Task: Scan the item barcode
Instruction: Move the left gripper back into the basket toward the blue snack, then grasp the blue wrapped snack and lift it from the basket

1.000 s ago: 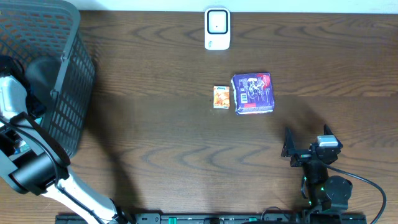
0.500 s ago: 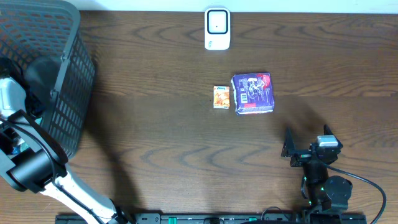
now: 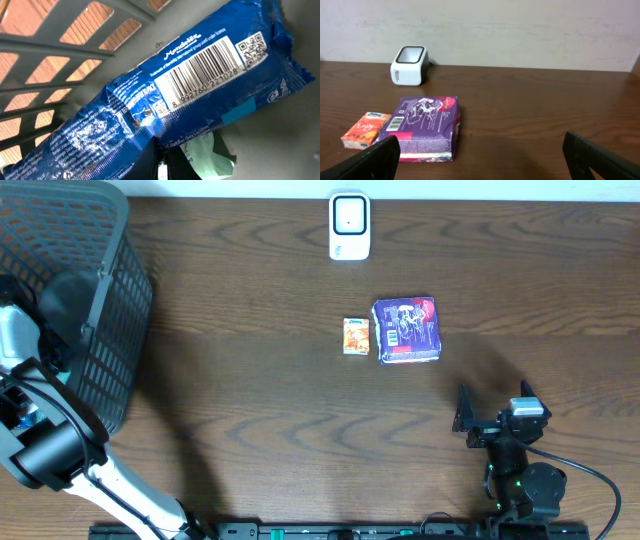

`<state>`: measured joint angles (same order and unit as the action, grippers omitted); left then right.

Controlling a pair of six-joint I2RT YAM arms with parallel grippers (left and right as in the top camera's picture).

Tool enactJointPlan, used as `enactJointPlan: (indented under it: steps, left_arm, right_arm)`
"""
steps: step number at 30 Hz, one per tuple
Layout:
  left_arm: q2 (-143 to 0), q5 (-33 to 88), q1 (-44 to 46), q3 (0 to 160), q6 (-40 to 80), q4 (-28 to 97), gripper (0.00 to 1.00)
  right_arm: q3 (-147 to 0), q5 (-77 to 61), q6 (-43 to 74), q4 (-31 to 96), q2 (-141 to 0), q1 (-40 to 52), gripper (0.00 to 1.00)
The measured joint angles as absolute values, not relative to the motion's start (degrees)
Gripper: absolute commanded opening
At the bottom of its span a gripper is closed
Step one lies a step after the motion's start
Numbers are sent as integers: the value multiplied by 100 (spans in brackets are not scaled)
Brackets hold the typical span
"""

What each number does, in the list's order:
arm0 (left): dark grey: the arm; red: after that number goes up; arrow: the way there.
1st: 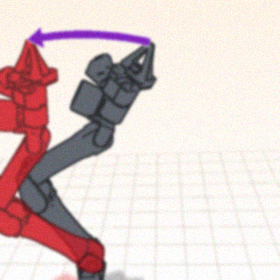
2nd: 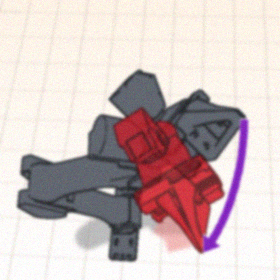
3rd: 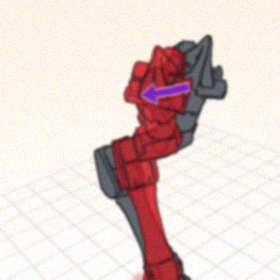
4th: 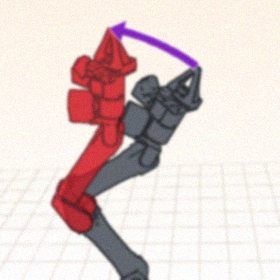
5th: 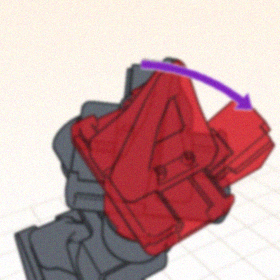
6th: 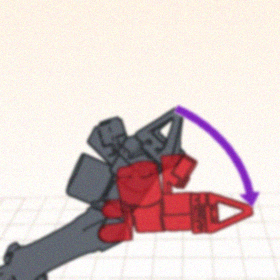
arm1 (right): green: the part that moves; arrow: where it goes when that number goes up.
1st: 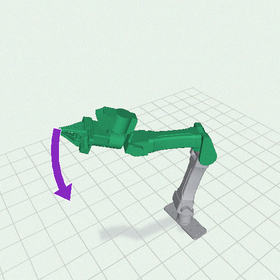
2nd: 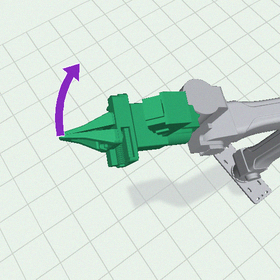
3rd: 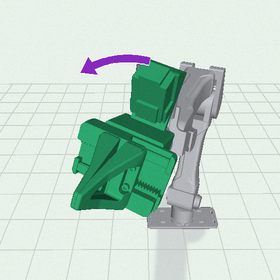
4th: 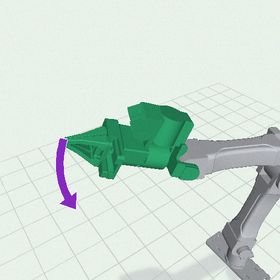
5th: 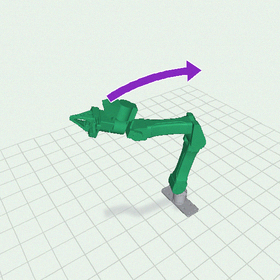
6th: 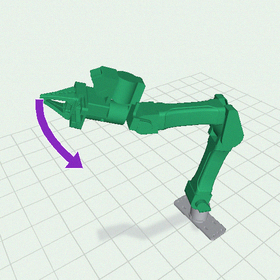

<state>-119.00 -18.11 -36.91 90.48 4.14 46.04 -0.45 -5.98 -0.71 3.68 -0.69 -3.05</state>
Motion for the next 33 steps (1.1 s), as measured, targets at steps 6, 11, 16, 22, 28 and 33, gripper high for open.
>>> enactJointPlan:
  steps: [6, 11, 16, 22, 28, 33]
  left_arm:
    - [-11585, -1315, -3472, 9037, 427, 4569, 7]
    - [-10965, -622, -3030, 9035, 436, 4254, 7]
    - [-10759, -327, -2753, 9035, 445, 4158, 25]
    - [-10890, -285, -2757, 9035, 454, 4185, 63]
    - [-11139, -246, -2757, 9035, 447, 4473, 63]
    - [-11459, 40, -2757, 9035, 231, 4646, 64]
  right_arm:
    - [-45, -598, -71, 368, -69, -305, 99]
    - [-45, -598, -71, 366, -69, -305, 99]
    - [-45, -598, -71, 366, -69, -305, 99]
    - [-45, -598, -71, 368, -69, -305, 99]
    - [-45, -598, -71, 366, -69, -305, 99]
    - [-45, -598, -71, 366, -69, -305, 99]
